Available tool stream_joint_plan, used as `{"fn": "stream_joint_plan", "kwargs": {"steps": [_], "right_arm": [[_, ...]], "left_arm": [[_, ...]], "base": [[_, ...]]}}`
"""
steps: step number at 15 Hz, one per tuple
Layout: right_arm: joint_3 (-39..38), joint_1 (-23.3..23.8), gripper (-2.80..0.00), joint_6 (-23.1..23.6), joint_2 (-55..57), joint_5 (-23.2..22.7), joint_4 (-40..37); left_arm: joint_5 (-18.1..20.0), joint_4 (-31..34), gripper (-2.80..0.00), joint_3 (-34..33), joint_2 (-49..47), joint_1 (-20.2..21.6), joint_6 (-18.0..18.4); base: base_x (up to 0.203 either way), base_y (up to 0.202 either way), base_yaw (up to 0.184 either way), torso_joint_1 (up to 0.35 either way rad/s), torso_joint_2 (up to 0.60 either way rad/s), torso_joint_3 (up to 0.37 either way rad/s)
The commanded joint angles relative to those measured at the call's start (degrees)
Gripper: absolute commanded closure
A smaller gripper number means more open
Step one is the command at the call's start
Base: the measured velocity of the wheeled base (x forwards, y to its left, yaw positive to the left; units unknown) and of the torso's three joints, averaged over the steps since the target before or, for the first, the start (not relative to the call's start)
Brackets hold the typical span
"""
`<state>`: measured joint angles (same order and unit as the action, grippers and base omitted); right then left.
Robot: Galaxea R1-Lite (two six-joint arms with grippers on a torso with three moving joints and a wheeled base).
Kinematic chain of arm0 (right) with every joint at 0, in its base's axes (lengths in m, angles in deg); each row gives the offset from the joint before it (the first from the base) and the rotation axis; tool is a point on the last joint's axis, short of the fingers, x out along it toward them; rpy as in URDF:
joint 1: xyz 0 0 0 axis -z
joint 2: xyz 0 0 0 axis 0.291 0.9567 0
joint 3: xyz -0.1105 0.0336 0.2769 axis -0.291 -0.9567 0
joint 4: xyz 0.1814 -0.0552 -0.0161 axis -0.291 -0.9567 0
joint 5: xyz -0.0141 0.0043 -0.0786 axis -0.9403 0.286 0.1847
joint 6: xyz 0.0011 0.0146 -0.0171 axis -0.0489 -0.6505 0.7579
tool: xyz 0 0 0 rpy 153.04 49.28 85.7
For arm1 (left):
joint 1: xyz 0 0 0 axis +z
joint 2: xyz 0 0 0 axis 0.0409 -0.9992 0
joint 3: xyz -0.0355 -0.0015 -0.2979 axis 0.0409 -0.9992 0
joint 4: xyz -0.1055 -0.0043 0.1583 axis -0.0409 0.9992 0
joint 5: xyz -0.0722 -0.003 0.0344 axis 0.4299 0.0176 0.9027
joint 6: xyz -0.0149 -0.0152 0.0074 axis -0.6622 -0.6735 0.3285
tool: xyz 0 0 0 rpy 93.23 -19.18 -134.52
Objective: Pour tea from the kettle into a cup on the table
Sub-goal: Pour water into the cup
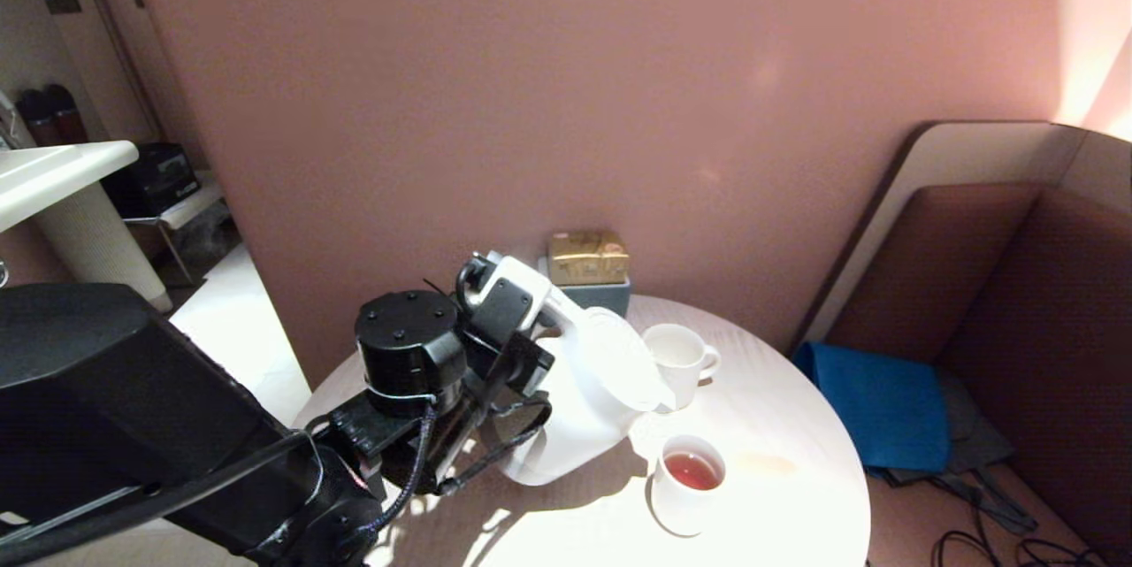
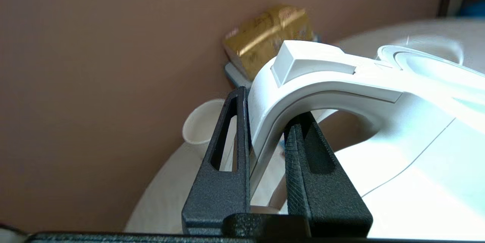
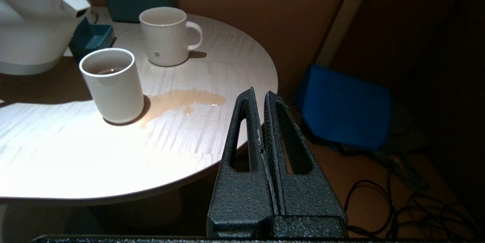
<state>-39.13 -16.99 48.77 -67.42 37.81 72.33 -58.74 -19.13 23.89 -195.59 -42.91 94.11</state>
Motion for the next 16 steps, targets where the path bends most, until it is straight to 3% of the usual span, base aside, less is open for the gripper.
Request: {"fn": "stream_joint_plan", "kwargs": {"steps": [1,5,16], "right_arm": [[0.0,0.0,0.00,0.0,0.1,0.0,0.0],[0.0,0.0,0.00,0.0,0.1,0.0,0.0],[0.0,0.0,0.00,0.0,0.1,0.0,0.0]], "left_arm": [[0.0,3.0,0.00,1.4,1.1,-0.3,1.4],[0.1,3.5,0.00,3.3,1.1,-0.5,5.5],[0.0,3.6,0.00,4.8,1.1,-1.7,6.6]], "base": [[0.000,0.000,0.000,0.000,0.00,0.000],[0.000,0.000,0.000,0.000,0.00,0.000],[0.000,0.000,0.000,0.000,0.00,0.000]]}}
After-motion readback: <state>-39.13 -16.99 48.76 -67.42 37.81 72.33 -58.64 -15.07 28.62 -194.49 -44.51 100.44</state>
